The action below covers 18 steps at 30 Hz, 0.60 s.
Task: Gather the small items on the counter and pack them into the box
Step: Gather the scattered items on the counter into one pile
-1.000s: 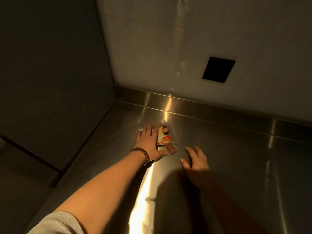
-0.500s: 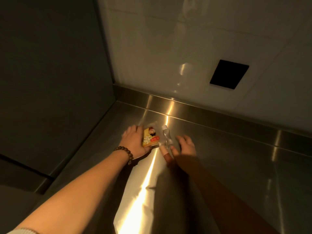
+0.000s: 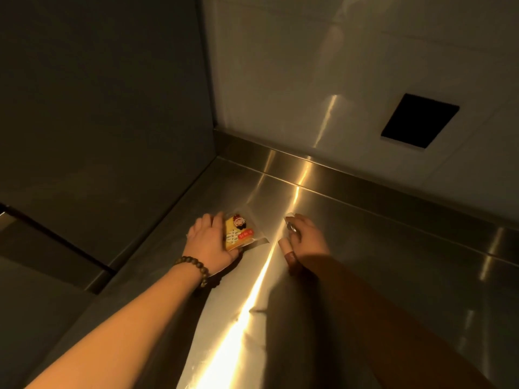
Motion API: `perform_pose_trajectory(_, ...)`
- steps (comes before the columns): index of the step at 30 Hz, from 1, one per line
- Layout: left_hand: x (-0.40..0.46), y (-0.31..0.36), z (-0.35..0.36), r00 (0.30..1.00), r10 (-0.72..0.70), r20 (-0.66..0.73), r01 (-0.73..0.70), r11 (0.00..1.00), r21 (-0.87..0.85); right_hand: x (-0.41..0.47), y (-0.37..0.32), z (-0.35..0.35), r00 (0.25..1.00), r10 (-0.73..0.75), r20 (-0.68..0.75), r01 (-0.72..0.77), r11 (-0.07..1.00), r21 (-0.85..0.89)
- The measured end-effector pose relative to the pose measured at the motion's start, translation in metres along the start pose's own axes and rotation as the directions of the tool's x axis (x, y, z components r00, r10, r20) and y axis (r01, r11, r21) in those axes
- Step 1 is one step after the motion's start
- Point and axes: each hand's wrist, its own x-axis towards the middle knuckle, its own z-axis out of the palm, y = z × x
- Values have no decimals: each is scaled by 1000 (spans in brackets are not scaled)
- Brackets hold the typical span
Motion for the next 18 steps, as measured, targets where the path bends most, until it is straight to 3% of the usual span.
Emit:
perform_pose_trajectory(3,-9,1,-1,1000,-3,8,3,1000,7,-24,-2,6,999,-11,31,11,1000,-13)
perform_pose_trajectory(6,-20,0,-4,1000,-14,22,13,1000,16,-42,-6,15,997,-42,63,54,978,-200)
perform_pose_trajectory(13,-40,-7,-13,999,-43,16,43,999,-9,-56,-26,32,998,-62,20,64,890,-451)
perform_pose_trajectory(18,-52,-5,-20,999,-37,1,37,999,-17,-61,-33,32,999,-34,28,43,860,-508)
